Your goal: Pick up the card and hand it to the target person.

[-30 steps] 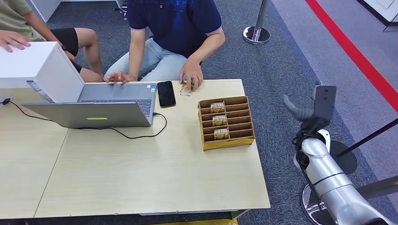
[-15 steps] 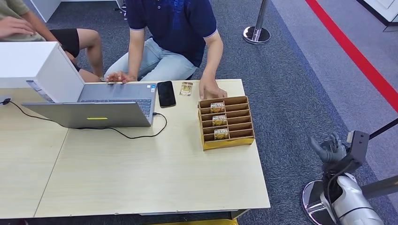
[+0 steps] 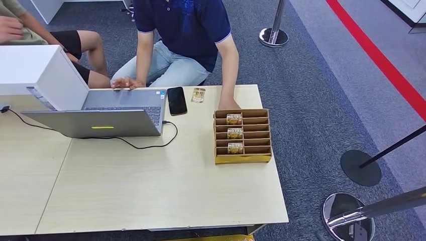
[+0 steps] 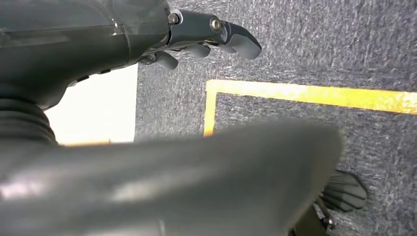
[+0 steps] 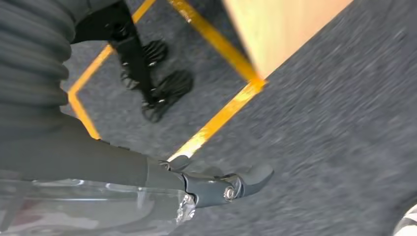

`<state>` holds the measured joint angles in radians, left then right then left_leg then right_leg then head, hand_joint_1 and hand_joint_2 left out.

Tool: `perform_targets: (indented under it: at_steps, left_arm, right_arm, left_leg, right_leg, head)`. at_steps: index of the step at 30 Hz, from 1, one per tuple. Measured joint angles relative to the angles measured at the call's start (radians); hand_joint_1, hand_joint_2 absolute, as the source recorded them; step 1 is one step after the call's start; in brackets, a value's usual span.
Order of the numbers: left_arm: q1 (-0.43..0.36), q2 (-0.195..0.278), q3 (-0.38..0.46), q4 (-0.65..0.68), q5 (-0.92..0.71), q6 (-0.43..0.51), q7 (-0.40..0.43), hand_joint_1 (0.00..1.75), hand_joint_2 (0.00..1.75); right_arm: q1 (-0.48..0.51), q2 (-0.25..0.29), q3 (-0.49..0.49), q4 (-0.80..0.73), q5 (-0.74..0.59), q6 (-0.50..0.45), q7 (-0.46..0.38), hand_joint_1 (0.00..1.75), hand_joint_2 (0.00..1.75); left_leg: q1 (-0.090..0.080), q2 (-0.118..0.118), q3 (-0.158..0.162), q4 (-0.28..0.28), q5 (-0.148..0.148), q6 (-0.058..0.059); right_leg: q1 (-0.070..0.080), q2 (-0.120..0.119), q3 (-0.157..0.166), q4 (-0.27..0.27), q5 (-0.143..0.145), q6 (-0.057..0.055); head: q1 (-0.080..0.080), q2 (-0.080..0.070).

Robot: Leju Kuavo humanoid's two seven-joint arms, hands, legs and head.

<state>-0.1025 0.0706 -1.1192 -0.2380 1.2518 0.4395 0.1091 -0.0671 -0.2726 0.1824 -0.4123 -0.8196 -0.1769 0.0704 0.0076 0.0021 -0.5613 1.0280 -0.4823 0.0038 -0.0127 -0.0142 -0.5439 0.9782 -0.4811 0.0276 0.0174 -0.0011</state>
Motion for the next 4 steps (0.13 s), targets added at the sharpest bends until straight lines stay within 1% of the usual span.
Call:
perform_targets:
  at_steps: [1,3,4]
  left_arm:
    - [0.0,0.0,0.0,0.0,0.0,0.004,0.007,0.0,1.75]
    - [0.0,-0.001,0.0,0.0,0.0,0.009,0.018,0.0,1.75]
    - [0.0,-0.001,0.0,0.0,0.0,0.01,0.021,0.0,1.75]
  right_arm:
    - [0.001,0.01,-0.002,0.016,0.002,-0.012,0.005,0.0,0.0]
    - [0.004,0.027,-0.003,0.043,0.01,-0.032,0.011,0.0,0.87]
    - [0.004,0.031,-0.003,0.049,0.013,-0.037,0.013,0.0,1.16]
  left_leg:
    - [0.0,0.0,0.0,0.0,0.0,0.0]
    - [0.0,0.0,0.0,0.0,0.0,0.0]
    - [0.0,0.0,0.0,0.0,0.0,0.0]
  right_leg:
    - [0.0,0.001,0.0,0.0,0.0,0.0]
    - [0.0,0.001,0.0,0.0,0.0,0.001]
    - [0.0,0.001,0.0,0.0,0.001,0.001]
  head:
    - [0.0,0.0]
    - [0.0,0.0]
    - [0.0,0.0]
